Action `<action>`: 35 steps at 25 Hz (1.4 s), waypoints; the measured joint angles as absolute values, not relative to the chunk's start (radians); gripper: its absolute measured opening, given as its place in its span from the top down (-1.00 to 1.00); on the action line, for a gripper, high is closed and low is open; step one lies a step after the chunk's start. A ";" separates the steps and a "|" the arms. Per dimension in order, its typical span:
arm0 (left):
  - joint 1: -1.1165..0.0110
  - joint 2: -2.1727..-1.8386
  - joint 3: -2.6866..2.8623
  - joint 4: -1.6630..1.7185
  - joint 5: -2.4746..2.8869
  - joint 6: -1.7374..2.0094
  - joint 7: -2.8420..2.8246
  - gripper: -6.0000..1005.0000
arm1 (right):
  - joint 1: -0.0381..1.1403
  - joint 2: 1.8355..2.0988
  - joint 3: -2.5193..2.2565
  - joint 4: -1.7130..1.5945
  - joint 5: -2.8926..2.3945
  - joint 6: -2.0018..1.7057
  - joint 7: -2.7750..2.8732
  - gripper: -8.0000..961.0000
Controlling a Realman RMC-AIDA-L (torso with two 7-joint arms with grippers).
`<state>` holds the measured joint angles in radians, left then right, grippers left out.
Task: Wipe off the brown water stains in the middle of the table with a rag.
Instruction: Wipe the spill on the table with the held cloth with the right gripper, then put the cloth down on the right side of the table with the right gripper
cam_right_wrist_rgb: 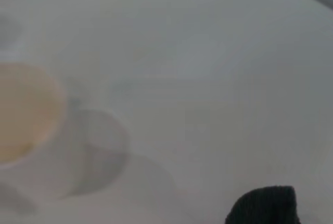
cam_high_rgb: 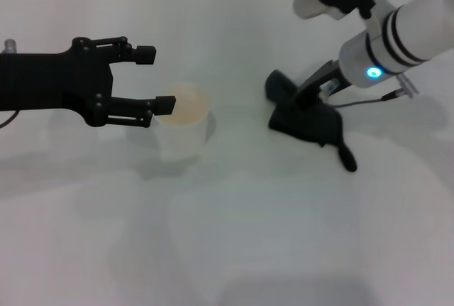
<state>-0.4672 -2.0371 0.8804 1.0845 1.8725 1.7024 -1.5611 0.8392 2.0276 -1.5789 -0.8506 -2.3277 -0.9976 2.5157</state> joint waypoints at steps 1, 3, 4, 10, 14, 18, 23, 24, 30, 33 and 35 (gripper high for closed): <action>-0.468 -2.037 0.880 1.084 1.873 1.702 -1.561 -0.74 | 0.833 2.028 -1.592 -0.869 -2.314 -1.011 2.516 0.84; -0.469 -2.037 0.880 1.084 1.874 1.699 -1.560 -0.74 | 0.820 2.029 -1.615 -0.902 -2.294 -1.031 2.517 0.84; -0.469 -2.037 0.880 1.084 1.874 1.699 -1.560 -0.74 | 0.811 2.028 -1.625 -0.920 -2.285 -1.039 2.518 0.84; -0.469 -2.037 0.880 1.085 1.875 1.697 -1.560 -0.74 | 0.761 2.028 -1.664 -1.007 -2.262 -1.087 2.529 0.84; -0.469 -2.037 0.880 1.085 1.875 1.696 -1.560 -0.74 | 0.734 2.028 -1.682 -1.050 -2.258 -1.112 2.538 0.84; -0.469 -2.037 0.880 1.085 1.875 1.695 -1.560 -0.74 | 0.709 2.026 -1.694 -1.086 -2.257 -1.139 2.541 0.84; -0.468 -2.037 0.880 1.086 1.875 1.696 -1.560 -0.74 | 0.660 2.021 -1.690 -1.146 -2.256 -1.171 2.540 0.84; -0.467 -2.037 0.881 1.086 1.875 1.696 -1.560 -0.74 | 0.641 2.019 -1.681 -1.165 -2.258 -1.173 2.539 0.84; -0.467 -2.037 0.880 1.086 1.875 1.697 -1.560 -0.74 | 0.576 2.015 -1.591 -1.216 -2.272 -1.195 2.531 0.84; -0.466 -2.037 0.880 1.086 1.875 1.699 -1.560 -0.74 | 0.541 2.013 -1.557 -1.240 -2.282 -1.199 2.529 0.84; -0.466 -2.037 0.880 1.086 1.875 1.699 -1.560 -0.74 | 0.522 2.012 -1.542 -1.253 -2.288 -1.201 2.528 0.84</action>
<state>-0.4661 -2.0369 0.8804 1.0856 1.8745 1.6987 -1.5600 0.5221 2.0117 -1.5417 -1.2527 -2.2877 -1.2008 2.5285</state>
